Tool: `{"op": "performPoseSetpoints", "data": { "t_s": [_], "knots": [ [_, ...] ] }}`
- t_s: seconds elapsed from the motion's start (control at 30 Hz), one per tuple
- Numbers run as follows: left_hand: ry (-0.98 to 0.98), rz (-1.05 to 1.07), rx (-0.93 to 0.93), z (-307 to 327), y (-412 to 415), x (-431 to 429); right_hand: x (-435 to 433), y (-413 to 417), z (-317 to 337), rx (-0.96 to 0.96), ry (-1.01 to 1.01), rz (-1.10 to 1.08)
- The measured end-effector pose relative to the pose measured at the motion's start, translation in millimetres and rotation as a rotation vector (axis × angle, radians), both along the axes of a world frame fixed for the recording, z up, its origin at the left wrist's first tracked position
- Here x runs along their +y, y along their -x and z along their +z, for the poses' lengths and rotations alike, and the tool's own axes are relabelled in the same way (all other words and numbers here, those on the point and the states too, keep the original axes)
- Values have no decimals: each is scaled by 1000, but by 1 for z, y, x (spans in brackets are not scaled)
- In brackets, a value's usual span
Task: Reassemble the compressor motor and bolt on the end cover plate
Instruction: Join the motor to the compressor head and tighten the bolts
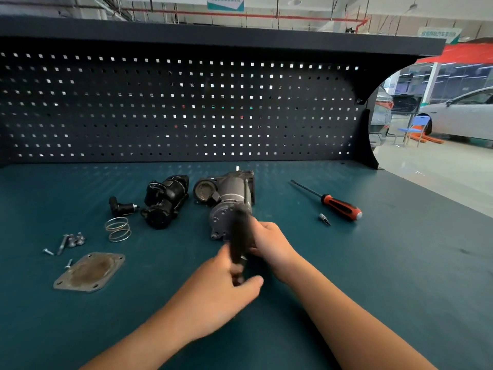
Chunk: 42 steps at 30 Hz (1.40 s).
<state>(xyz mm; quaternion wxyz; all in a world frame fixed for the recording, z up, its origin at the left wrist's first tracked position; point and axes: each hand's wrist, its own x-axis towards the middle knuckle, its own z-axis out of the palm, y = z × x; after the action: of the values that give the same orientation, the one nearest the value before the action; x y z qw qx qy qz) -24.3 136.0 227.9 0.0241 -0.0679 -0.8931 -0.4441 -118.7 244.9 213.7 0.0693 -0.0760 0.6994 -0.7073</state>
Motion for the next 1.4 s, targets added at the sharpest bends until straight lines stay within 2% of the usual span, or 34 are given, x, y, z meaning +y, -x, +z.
{"op": "performPoseSetpoints", "data": {
  "t_s": [0.03,0.1,0.2,0.33,0.53,0.63,0.7,0.77,0.83,0.97,1.03,1.1,1.13,1.2,1.3,1.4],
  "knots": [
    [274,22,99,2,1,-1,0,0,1,6,-1,-34],
    [678,61,293,5,2,2,1,0,1,55,9,-75],
    [1033,26,332,4,6,14,4,-1,1,130,-19,-123],
    [1168,-18,322,1,8,21,2,0,-3,171,-101,-161],
    [1110,2,252,-2,7,18,2,-1,-3,148,-55,-158],
    [916,32,223,-4,6,10,1,-2,-1,145,-55,-142],
    [643,-14,135,-6,4,3,0,-2,0,108,15,-119],
    [179,-91,-41,-6,-1,0,0,-1,1,73,59,-102],
    [-270,-71,-211,-11,-2,4,1,-2,1,66,28,-71],
    [-1034,-56,-729,-12,-6,3,0,-1,0,26,33,-34],
    [-1266,-33,-838,-10,-7,2,0,-1,1,15,42,-12],
    [-1325,-11,-779,-9,-8,5,1,0,1,4,53,6],
    [-1282,-6,-702,-9,-8,7,1,0,1,-2,58,19],
    [-1048,20,-497,-9,-5,13,1,0,1,-20,77,48],
    [-427,-22,-177,-8,3,12,0,0,1,-47,77,73],
    [283,-71,0,2,3,9,-2,3,1,-84,65,56]
  ]
}}
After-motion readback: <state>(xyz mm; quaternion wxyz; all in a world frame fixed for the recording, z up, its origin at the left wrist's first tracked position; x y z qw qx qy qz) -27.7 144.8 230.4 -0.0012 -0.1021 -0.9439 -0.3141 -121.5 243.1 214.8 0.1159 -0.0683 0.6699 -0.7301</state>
